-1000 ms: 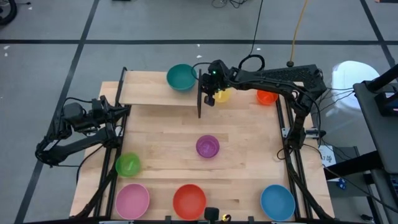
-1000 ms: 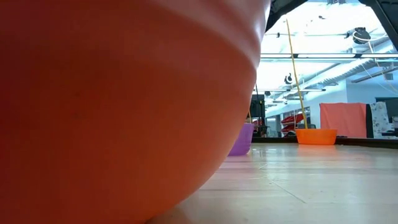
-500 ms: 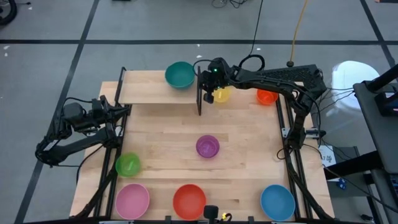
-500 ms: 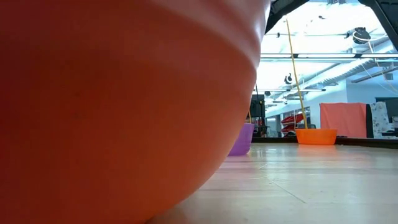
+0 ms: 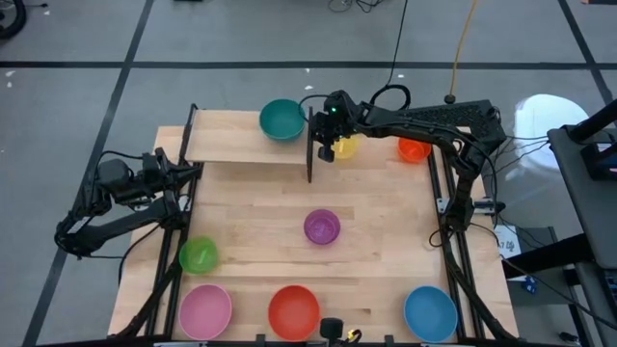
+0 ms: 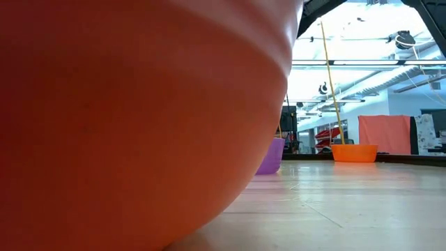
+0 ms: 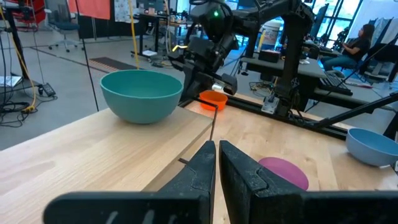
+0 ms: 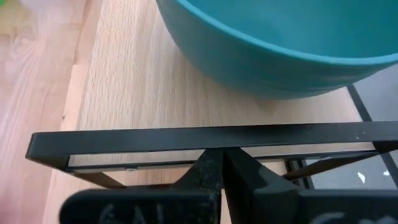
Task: Place and stack bowls onto a shelf
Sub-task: Adjust the shelf on the table, then stack the blue bowl on top of the green bowl on the shelf
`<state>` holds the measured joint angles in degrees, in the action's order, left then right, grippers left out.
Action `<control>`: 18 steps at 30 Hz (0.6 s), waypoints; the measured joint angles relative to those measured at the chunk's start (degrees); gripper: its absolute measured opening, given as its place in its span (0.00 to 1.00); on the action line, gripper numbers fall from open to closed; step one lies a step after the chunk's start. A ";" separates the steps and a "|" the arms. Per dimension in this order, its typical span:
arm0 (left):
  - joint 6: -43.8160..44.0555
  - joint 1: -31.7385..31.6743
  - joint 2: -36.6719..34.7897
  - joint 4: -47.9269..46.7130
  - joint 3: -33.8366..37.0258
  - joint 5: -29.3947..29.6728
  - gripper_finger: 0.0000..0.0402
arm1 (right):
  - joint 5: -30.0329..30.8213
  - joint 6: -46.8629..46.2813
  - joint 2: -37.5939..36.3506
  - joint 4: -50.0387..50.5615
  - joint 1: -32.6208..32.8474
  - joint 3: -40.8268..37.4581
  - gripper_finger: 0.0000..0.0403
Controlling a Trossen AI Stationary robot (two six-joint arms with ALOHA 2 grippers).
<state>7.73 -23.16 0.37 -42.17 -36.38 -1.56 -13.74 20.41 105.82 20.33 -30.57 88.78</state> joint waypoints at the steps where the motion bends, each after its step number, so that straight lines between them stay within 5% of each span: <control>1: 0.00 -0.01 -0.01 0.01 0.00 0.00 0.06 | 0.00 0.01 -0.02 0.38 -0.15 0.12 0.00; 18: 1.97 0.00 0.02 0.42 0.00 -0.02 0.06 | 6.54 3.03 -3.85 13.73 -2.92 0.12 0.00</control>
<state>9.69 -23.16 0.38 -41.75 -36.38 -1.58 -7.20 23.44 101.97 34.05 -33.49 88.90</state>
